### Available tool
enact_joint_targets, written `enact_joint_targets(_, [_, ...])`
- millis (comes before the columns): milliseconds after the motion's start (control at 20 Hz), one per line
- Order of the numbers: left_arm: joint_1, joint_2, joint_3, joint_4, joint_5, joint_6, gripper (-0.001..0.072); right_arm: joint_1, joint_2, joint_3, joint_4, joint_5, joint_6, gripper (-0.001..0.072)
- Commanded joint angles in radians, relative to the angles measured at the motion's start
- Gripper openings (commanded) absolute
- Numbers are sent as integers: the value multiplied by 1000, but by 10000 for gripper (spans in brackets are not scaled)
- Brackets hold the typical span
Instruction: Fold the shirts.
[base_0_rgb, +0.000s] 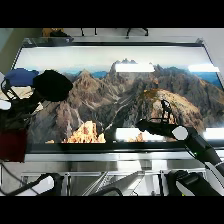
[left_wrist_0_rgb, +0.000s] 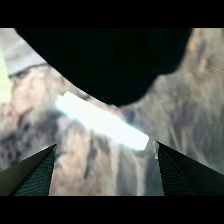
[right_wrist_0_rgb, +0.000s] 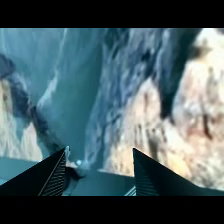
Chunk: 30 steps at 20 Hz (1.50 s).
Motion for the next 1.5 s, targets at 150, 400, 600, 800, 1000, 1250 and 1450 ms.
enact_joint_targets(150, [-45,-360,277,5,-20,2,675,-31,-8,0,-8,-39,-52,459])
enact_joint_targets(400, [-84,-539,454,5,-141,2,671,-31,-7,0,-8,-48,-52,459])
enact_joint_targets(600, [-87,-578,594,2,-272,2,12,-31,-1,1,-5,-33,-52,459])
enact_joint_targets(800, [-137,-481,763,-23,-408,5,11,-31,10,15,-6,-17,-53,375])
enact_joint_targets(1000, [-312,-298,871,-193,-527,58,11,-60,9,91,-77,57,-89,297])
enact_joint_targets(1250, [-632,-115,800,-185,-565,46,11,-250,9,211,-84,306,-105,297])
enact_joint_targets(1450, [-863,-86,606,-74,-531,-7,15,-359,8,232,-84,439,-106,308])
